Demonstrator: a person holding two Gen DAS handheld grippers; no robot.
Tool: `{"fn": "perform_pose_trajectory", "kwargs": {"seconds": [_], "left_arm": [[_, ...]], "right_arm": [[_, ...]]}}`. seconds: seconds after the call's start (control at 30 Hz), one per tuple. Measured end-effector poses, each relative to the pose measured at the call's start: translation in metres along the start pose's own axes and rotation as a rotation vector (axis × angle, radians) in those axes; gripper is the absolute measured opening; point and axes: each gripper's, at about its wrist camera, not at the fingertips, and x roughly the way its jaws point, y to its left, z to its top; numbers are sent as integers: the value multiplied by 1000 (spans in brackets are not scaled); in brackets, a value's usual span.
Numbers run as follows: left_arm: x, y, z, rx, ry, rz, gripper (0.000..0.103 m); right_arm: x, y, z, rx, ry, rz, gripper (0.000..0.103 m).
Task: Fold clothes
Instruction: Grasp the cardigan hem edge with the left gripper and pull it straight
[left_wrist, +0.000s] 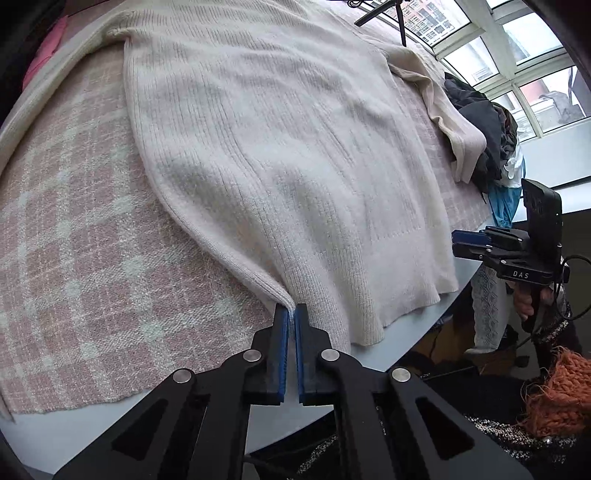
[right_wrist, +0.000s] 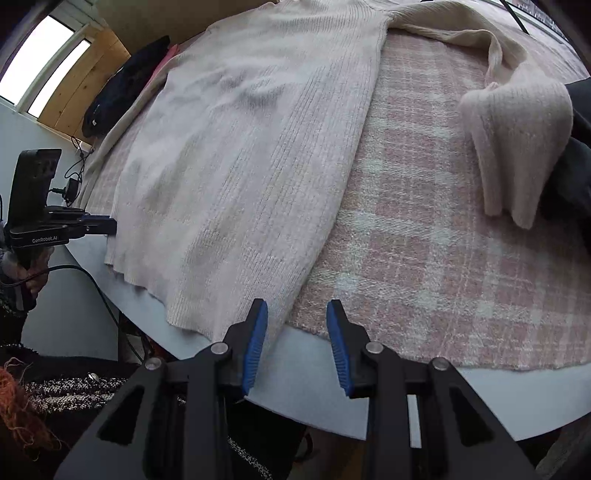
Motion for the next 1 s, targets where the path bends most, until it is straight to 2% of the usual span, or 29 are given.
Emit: {"fn": "perform_pose_trajectory", "kwargs": {"seconds": [0.1, 0.2, 0.3, 0.43, 0.47, 0.5, 0.53, 0.6, 0.7, 0.83, 1.0], "left_arm": [[-34, 19, -8, -44, -57, 10, 3], [-64, 40, -16, -87, -104, 31, 3], [-52, 43, -15, -98, -86, 43, 3], [-63, 34, -10, -66, -109, 34, 3], [-66, 32, -9, -58, -116, 31, 3], [-70, 30, -8, -50, -122, 28, 3], [-73, 28, -7, -41, -129, 25, 3], [-80, 24, -5, -25, -142, 19, 3], [-93, 18, -5, 2, -158, 13, 3], [-116, 9, -18, 47, -164, 15, 3], [-73, 32, -28, -4, -81, 12, 3]], "right_arm": [[-6, -5, 0, 21, -28, 16, 39], [-3, -3, 1, 23, -31, 39, 40], [2, 5, 2, -16, -31, 46, 40], [4, 19, 2, -74, -27, 45, 40], [4, 23, 2, -97, -34, 54, 39], [3, 26, 3, -118, -34, 55, 10], [0, 27, 5, -129, -29, 47, 5], [-18, 34, 16, -130, -58, 47, 5], [-80, 45, 29, -188, -148, 25, 5], [-134, 52, 35, -228, -185, -34, 4], [-74, 35, 27, -200, -21, -85, 4]]}}
